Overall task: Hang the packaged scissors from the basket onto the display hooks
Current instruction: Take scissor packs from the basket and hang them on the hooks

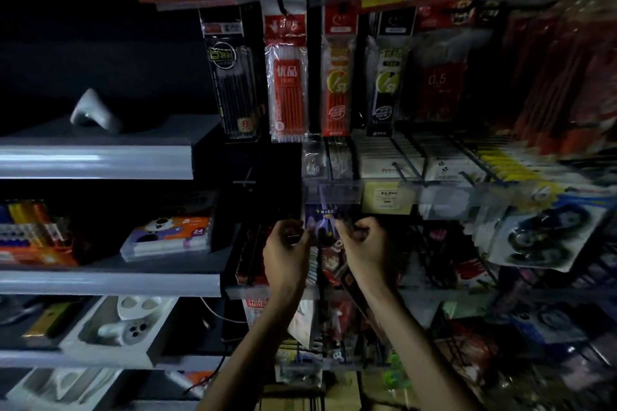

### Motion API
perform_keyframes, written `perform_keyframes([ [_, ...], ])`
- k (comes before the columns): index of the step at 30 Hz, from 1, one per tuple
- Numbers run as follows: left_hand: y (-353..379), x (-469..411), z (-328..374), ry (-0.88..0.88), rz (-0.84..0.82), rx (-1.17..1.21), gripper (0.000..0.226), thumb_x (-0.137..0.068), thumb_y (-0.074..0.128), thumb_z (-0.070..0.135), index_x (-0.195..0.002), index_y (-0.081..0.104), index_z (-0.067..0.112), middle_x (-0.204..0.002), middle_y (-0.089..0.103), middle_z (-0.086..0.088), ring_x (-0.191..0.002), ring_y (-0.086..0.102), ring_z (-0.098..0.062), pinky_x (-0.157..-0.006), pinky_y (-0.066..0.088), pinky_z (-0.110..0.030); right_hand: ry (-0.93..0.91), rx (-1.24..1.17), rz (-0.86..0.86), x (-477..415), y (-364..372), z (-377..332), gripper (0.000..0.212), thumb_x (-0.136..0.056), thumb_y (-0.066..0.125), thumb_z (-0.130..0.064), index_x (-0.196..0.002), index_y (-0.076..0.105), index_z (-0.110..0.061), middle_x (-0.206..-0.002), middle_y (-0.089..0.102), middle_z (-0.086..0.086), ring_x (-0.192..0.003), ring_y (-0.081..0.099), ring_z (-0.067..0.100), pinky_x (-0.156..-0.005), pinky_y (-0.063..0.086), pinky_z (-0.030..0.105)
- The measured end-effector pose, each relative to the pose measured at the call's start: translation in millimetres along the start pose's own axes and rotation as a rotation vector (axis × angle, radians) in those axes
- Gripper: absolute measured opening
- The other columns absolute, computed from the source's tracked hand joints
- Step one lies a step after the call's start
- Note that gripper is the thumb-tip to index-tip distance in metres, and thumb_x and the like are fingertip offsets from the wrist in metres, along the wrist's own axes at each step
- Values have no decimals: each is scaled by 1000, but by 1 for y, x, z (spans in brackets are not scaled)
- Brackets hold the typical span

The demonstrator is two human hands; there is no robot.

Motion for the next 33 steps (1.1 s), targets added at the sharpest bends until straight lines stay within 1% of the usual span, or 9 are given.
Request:
perform_keyframes([
  [5,-22,21,-1,63,-26,-61,27,-102,56,56,-112,69,34,-111,70,8,-101,67,-4,-87,59,-39,-50,-26,-2,16,-18,-4,57,-93,64,-54,-56,37,-19,-45,37,-9,-44,35,11,-50,26,31],
  [12,-53,81,53,-12,-449,269,28,-101,57,39,-105,77,19,-101,80,7,-100,74,-9,-83,54,-17,17,-268,-28,29,-23,-17,60,-88,61,-61,-69,61,-4,-54,57,2,-49,45,7,-54,33,31],
  [19,-56,88,51,35,-278,259,9,-86,83,12,-90,75,16,-83,77,1,-78,73,-11,-69,55,-19,15,-336,-24,50,-34,-40,49,-97,61,-52,-62,50,-20,-50,46,-13,-49,40,5,-58,33,33],
  [24,-60,76,46,72,-169,198,6,-90,80,12,-86,80,17,-85,79,7,-82,75,-8,-72,56,-18,64,-396,-101,70,-51,-55,55,-99,47,-63,-97,67,-12,-88,68,4,-87,67,12,-76,51,39],
  [25,-61,73,47,78,-169,199,6,-90,79,11,-88,80,17,-85,79,7,-83,75,-8,-72,56,-18,90,-378,-137,73,-56,-54,55,-100,44,-62,-109,65,-11,-123,27,7,-99,65,4,-92,50,44],
  [26,-62,71,47,83,-165,203,7,-90,78,9,-89,80,16,-85,79,7,-82,75,-7,-71,55,-16,98,-381,-182,76,-60,-54,51,-99,43,-62,-111,65,-17,-106,23,-24,-105,59,-9,-97,47,43],
  [27,-63,68,47,88,-160,214,7,-91,77,8,-89,80,15,-85,79,6,-81,74,-6,-70,53,-14,98,-393,-231,78,-63,-53,47,-98,43,-63,-113,65,-24,-136,25,-5,-108,55,-14,-99,45,41],
  [28,-64,66,47,88,-155,233,7,-91,77,8,-90,80,14,-86,79,5,-81,74,-6,-70,53,-14,101,-426,-286,78,-67,-51,39,-95,45,-64,-106,68,-34,-113,62,-13,-108,55,-13,-98,43,33],
  [33,-63,57,46,21,-174,314,8,-92,76,8,-95,82,13,-92,81,1,-88,76,-13,-73,57,-19,-48,-421,-370,76,-74,-40,13,-95,71,-24,-94,73,-11,-92,74,1,-94,70,15,-77,49,14],
])
Point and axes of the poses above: each hand's wrist, its own x-axis away from the middle knuckle, its own y-axis out of the palm, z = x × y, the point moved 1 cm from there along -x, towards the middle knuckle
